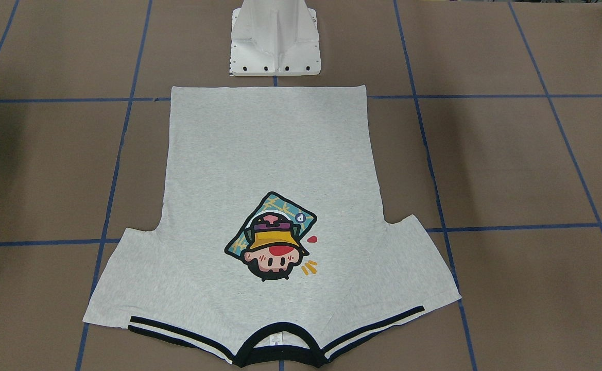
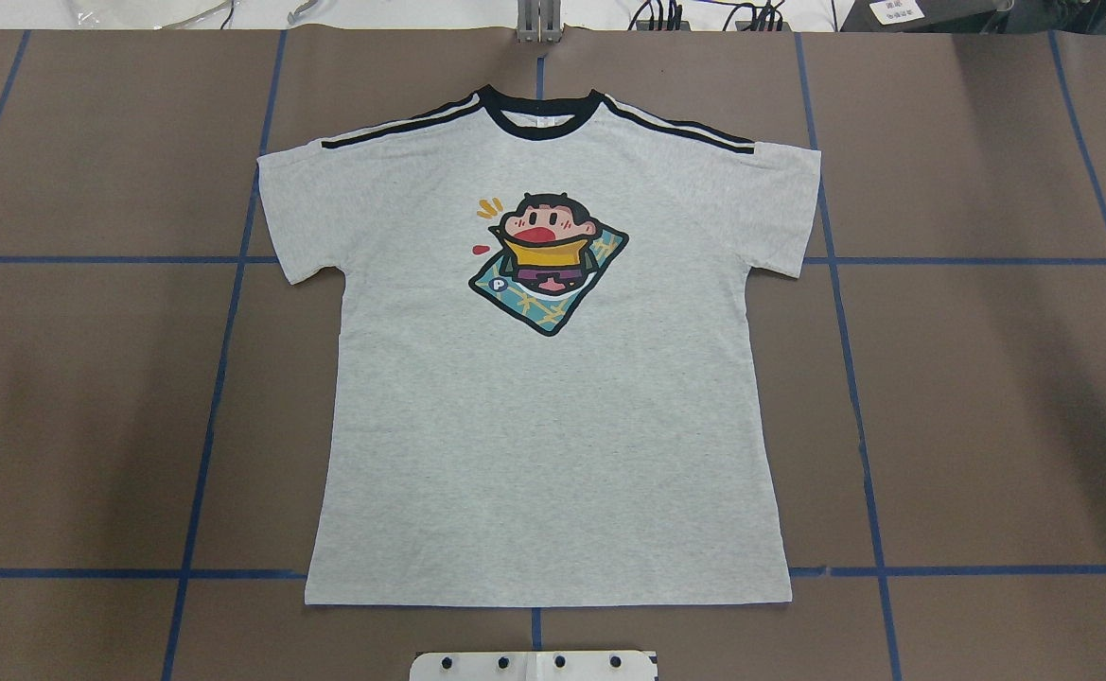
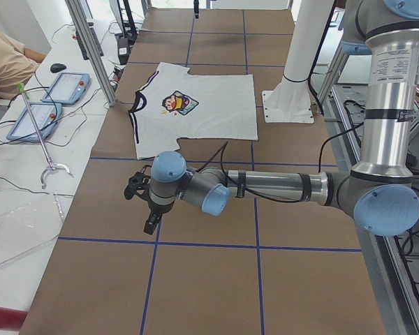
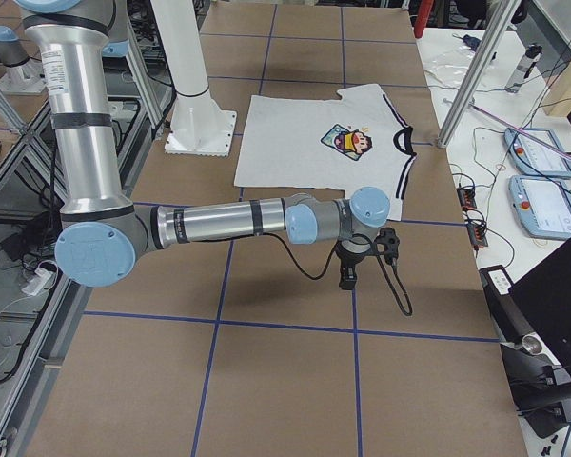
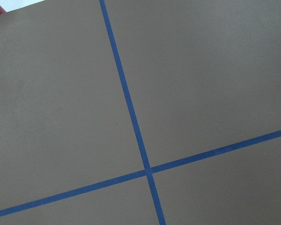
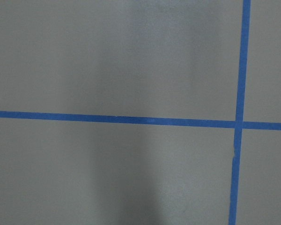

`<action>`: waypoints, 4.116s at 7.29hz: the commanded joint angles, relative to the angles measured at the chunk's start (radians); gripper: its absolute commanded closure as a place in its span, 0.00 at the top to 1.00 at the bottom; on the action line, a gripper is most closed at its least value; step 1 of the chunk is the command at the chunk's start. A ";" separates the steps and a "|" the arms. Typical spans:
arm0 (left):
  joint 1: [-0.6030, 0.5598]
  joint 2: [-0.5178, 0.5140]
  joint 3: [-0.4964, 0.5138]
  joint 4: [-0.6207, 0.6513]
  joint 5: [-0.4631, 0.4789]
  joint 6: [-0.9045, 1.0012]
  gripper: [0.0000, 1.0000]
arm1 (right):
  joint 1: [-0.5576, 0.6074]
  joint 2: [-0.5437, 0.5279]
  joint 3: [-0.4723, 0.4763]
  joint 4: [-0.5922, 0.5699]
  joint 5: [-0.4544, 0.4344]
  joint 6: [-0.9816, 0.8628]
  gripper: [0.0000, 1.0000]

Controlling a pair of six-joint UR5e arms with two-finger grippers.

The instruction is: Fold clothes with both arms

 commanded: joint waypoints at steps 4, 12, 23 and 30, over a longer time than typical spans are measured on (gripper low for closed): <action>0.003 0.037 -0.032 -0.010 0.012 -0.005 1.00 | 0.000 -0.003 -0.012 0.049 0.002 0.006 1.00; 0.004 0.085 -0.100 -0.024 -0.060 -0.009 0.99 | -0.243 0.427 -0.457 0.497 -0.058 0.588 0.99; 0.004 0.082 -0.086 -0.024 -0.095 -0.011 1.00 | -0.420 0.590 -0.735 0.769 -0.426 1.090 0.81; 0.004 0.090 -0.081 -0.024 -0.095 -0.009 1.00 | -0.420 0.606 -0.727 0.765 -0.422 1.116 0.00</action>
